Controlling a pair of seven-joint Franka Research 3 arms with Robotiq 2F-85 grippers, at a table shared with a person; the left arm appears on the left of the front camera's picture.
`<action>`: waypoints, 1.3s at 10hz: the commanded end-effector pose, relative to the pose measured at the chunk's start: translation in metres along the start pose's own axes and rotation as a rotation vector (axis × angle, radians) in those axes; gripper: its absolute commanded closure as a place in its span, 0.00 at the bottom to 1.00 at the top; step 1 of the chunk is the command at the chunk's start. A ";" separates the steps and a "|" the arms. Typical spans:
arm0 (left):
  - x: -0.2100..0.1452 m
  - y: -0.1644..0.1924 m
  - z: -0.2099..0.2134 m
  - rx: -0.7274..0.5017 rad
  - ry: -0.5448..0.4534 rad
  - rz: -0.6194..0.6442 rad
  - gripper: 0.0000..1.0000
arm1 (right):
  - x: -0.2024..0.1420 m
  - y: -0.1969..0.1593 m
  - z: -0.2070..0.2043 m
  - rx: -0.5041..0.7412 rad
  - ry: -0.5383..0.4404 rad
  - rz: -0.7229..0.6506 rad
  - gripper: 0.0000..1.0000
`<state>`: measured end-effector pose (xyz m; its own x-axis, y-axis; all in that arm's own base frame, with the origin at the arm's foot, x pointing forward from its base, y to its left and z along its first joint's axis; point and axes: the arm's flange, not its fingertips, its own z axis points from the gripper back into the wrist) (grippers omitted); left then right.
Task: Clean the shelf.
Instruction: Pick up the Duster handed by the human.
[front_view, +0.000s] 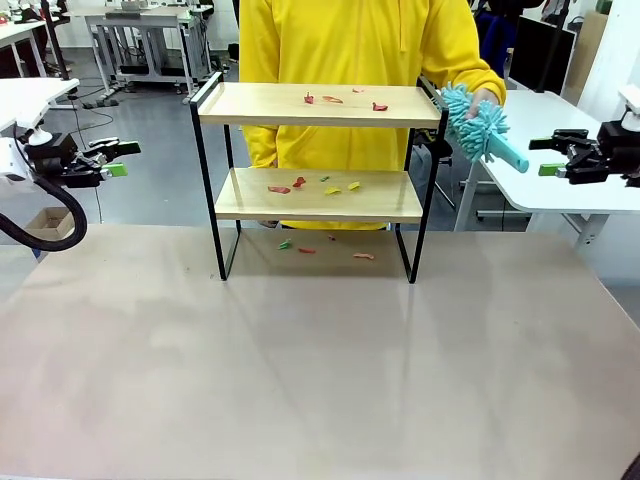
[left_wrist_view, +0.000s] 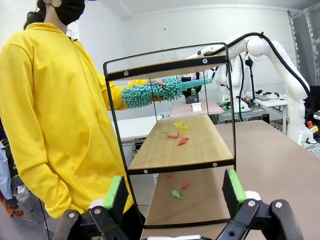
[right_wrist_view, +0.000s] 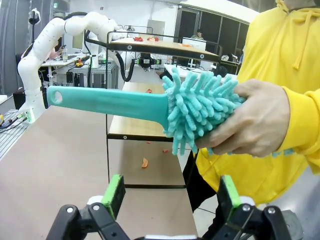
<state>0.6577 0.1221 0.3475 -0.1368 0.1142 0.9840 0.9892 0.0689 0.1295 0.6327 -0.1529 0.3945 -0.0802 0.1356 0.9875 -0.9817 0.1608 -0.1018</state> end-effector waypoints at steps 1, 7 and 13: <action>0.001 -0.001 -0.001 -0.010 -0.006 -0.001 0.00 | 0.004 0.000 -0.001 -0.009 0.008 0.006 0.00; 0.001 -0.001 -0.001 -0.010 -0.006 -0.001 0.00 | 0.057 0.008 0.032 -0.106 0.128 -0.067 0.00; 0.001 -0.001 -0.001 -0.010 -0.006 -0.001 0.00 | 0.222 0.053 -0.001 -0.459 0.550 -0.342 0.00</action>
<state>0.6576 0.1218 0.3470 -0.1359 0.1149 0.9840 0.9894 0.0677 0.1287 0.5762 -0.1461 0.6114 0.2777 0.4570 0.8450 -0.8241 0.5654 -0.0349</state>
